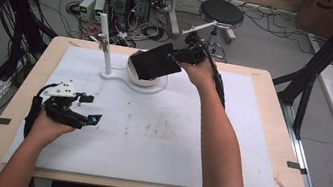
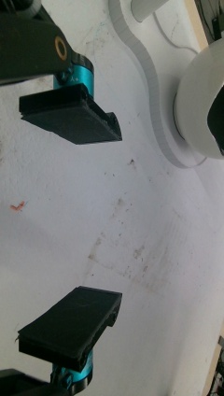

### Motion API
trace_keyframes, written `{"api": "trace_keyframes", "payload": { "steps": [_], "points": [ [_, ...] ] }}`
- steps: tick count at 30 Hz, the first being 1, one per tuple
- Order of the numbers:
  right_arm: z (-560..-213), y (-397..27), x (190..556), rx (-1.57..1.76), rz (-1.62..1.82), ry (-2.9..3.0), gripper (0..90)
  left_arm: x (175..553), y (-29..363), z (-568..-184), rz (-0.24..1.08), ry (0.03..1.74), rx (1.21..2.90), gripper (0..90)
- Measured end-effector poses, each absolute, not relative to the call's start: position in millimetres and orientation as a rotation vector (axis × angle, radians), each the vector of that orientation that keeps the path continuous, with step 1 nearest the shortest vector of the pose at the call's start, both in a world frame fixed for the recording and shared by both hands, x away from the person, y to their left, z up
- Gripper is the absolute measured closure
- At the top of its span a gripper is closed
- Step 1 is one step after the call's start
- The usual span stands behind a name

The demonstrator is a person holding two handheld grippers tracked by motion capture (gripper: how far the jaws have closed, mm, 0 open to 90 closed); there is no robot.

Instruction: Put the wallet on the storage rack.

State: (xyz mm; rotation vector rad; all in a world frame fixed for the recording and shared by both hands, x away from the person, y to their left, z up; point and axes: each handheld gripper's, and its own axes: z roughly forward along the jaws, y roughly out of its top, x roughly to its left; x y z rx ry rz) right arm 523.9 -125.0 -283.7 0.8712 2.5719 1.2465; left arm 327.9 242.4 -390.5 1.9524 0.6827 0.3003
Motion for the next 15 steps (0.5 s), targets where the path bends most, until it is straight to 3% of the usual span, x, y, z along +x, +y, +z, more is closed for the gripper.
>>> {"api": "trace_keyframes", "payload": {
  "steps": [12, 15],
  "points": [
    [-282, -104, 532, 0.883, 1.164, 2.563, 74.9, 328, 242, -391, 0.296, 0.677, 1.95, 19.3],
    [-284, -104, 531, 0.912, 1.126, 2.483, 61.2, 327, 242, -391, 0.291, 0.673, 1.947, 19.4]
  ]
}}
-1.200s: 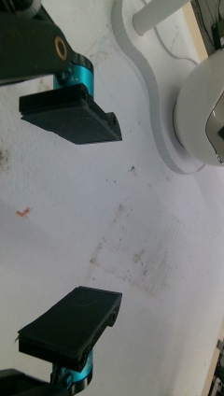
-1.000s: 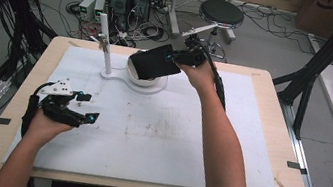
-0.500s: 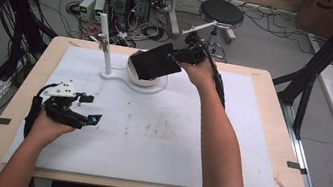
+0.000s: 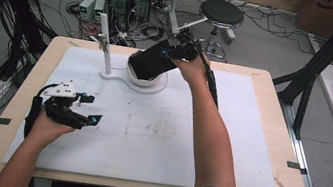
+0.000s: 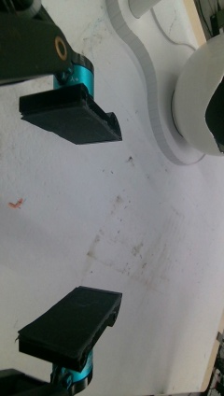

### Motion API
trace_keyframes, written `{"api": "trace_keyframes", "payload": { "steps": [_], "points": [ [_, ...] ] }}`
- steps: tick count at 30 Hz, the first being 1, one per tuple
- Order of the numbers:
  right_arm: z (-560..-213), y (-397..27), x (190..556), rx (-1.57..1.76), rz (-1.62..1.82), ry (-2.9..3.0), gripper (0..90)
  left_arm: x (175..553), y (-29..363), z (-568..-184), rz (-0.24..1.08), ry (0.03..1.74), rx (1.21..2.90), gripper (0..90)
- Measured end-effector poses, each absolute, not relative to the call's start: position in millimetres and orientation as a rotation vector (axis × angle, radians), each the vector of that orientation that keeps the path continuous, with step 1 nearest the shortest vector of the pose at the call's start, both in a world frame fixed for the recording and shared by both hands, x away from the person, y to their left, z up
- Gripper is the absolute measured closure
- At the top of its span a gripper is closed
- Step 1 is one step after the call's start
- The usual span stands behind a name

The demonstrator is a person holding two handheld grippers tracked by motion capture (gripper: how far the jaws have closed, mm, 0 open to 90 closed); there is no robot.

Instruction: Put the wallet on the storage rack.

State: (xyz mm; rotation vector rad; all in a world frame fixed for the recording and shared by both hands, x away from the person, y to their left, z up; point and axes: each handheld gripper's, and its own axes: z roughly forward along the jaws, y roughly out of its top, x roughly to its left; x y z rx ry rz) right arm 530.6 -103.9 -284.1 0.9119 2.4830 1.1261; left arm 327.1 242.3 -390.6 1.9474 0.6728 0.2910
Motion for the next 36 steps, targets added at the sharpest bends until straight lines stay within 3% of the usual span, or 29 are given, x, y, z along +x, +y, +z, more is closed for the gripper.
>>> {"api": "trace_keyframes", "payload": {
  "steps": [2, 8, 20, 36],
  "points": [
    [-284, -105, 529, 0.919, 1.121, 2.415, 51.7, 326, 243, -390, 0.295, 0.673, 1.945, 19.4],
    [-284, -112, 532, 0.979, 1.062, 2.315, 40.4, 327, 243, -391, 0.296, 0.673, 1.941, 19.4],
    [-290, -113, 528, 1.009, 1.068, 2.27, 36.5, 326, 243, -391, 0.298, 0.673, 1.945, 19.4],
    [-261, -178, 462, 0.92, 1.276, 2.246, 27.1, 323, 238, -387, 0.316, 0.666, 1.946, 19.4]
  ]
}}
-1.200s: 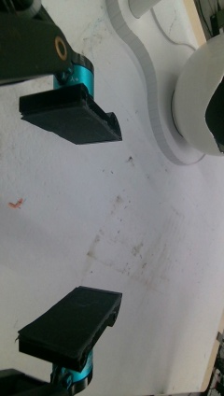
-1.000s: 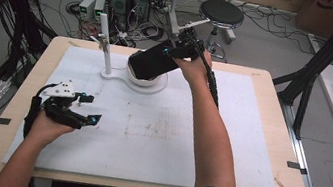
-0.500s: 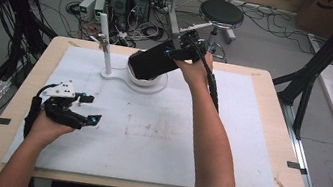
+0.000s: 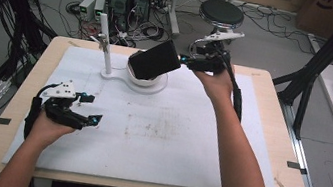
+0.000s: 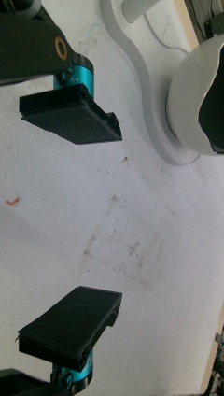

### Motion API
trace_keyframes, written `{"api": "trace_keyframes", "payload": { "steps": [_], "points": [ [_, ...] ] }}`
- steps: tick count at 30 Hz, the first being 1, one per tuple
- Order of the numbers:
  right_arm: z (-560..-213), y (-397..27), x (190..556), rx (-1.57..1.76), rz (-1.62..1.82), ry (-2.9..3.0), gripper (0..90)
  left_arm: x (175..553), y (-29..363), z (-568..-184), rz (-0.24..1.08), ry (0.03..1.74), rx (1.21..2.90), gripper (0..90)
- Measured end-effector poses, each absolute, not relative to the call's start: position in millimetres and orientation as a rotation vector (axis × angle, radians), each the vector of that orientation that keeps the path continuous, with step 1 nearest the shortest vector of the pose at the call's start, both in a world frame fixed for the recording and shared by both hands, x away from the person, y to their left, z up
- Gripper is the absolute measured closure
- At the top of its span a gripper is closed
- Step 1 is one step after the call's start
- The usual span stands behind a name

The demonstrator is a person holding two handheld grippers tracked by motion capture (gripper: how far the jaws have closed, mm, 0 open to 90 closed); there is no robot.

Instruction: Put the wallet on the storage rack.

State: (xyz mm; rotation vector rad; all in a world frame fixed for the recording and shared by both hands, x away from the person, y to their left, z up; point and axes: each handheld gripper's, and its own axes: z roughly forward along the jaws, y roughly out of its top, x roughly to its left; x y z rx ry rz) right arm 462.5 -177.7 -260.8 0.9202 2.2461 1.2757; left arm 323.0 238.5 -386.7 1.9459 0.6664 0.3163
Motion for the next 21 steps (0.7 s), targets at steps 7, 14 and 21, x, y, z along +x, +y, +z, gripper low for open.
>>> {"api": "trace_keyframes", "payload": {
  "steps": [7, 14, 21],
  "points": [
    [-252, -207, 427, 0.835, 1.353, 2.188, 26.8, 323, 236, -389, 0.32, 0.666, 1.935, 19.4],
    [-266, -226, 400, 0.806, 1.378, 2.188, 23.5, 324, 236, -392, 0.314, 0.666, 1.934, 19.4],
    [-287, -243, 380, 0.807, 1.402, 2.178, 21.3, 324, 235, -394, 0.31, 0.645, 1.886, 19.4]
  ]
}}
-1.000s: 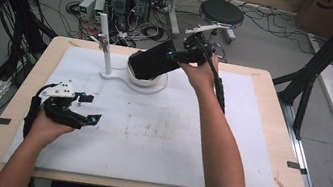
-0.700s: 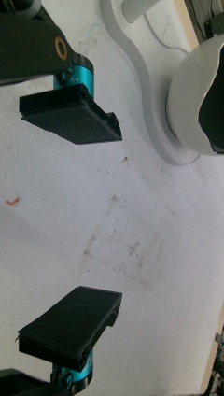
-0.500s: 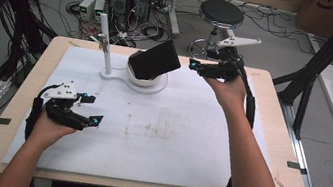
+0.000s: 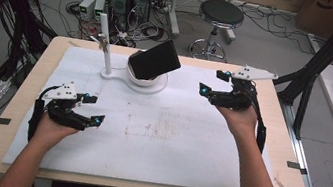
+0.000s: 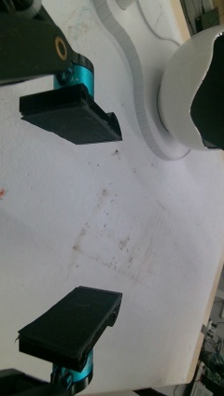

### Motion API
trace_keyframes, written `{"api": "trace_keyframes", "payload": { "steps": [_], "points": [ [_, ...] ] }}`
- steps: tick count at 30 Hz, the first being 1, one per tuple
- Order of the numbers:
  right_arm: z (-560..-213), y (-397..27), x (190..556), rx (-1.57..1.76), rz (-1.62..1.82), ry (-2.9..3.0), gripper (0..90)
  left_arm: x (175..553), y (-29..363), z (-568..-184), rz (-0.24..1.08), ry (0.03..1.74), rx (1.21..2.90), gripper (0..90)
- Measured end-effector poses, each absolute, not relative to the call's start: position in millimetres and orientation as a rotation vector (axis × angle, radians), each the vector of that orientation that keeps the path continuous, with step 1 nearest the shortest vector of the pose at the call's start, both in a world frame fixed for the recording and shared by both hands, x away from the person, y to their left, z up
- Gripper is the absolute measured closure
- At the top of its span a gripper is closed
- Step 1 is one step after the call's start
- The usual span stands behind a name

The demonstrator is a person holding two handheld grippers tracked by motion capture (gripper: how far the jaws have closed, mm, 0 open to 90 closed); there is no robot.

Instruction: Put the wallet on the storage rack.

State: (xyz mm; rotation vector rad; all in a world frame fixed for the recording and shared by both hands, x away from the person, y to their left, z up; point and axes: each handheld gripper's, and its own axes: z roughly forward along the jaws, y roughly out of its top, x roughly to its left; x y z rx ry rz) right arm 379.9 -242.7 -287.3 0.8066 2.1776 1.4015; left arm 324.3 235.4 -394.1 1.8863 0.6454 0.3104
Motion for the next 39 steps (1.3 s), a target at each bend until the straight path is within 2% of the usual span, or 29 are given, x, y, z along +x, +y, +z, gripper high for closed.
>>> {"api": "trace_keyframes", "payload": {
  "steps": [3, 13, 24, 39],
  "points": [
    [-296, -247, 375, 0.818, 1.411, 2.175, 21.1, 325, 235, -395, 0.313, 0.646, 1.892, 19.4],
    [-356, -258, 351, 0.86, 1.404, 2.191, 20.8, 326, 237, -399, 0.335, 0.68, 1.894, 14.4],
    [-399, -267, 342, 0.96, 1.436, 2.169, 20.2, 328, 239, -407, 0.319, 0.699, 1.881, 12.2],
    [-401, -270, 342, 1.005, 1.391, 2.189, 18.6, 328, 232, -409, 0.302, 0.67, 1.874, 12.2]
  ]
}}
